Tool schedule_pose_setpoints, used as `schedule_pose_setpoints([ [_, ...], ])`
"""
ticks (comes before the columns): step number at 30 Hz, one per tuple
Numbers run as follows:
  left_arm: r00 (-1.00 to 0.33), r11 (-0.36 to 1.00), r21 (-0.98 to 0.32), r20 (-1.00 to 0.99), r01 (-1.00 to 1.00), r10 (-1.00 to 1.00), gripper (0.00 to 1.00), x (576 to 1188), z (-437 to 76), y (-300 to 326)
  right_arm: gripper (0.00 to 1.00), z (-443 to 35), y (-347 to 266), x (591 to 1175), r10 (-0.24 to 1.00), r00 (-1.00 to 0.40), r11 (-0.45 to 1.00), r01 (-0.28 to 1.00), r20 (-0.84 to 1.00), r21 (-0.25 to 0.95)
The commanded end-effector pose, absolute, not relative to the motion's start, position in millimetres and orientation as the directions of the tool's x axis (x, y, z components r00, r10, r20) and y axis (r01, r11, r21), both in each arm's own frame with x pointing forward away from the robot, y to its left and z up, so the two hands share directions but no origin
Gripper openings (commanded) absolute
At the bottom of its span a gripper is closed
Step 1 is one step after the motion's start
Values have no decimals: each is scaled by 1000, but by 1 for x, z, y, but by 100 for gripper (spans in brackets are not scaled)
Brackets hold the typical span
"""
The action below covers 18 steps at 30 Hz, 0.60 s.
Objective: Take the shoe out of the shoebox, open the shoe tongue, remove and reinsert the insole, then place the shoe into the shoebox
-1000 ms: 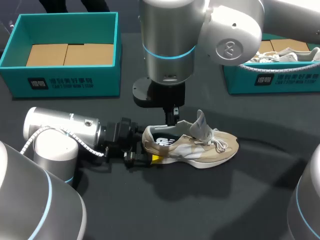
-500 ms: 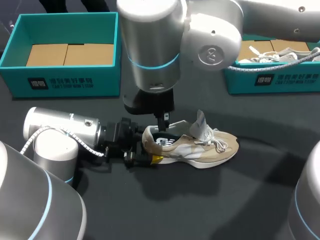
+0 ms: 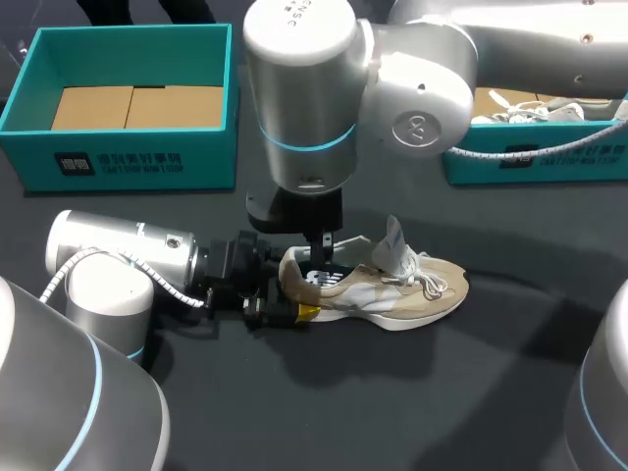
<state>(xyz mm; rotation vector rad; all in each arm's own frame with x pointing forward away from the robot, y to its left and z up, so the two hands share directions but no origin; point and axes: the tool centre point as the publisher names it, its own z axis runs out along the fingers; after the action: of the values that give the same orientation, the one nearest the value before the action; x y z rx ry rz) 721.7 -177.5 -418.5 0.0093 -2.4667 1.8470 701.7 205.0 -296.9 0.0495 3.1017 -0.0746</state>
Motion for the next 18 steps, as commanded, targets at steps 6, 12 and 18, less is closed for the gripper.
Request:
schedule_pose_setpoints([
  [6, -998, 282, -959, 51, -41, 28, 0, 720, -423, -179, 0, -326, 203, 712, 37, -997, 999, 38, -65, -16],
  [12, -998, 282, -959, 51, -41, 28, 0, 720, -423, -179, 0, -346, 200, 718, 40, -995, 999, 40, -88, 0],
  [18, -998, 282, -959, 51, -41, 28, 0, 720, -423, -179, 0, -362, 193, 720, 46, -994, 999, 45, -97, 16],
])
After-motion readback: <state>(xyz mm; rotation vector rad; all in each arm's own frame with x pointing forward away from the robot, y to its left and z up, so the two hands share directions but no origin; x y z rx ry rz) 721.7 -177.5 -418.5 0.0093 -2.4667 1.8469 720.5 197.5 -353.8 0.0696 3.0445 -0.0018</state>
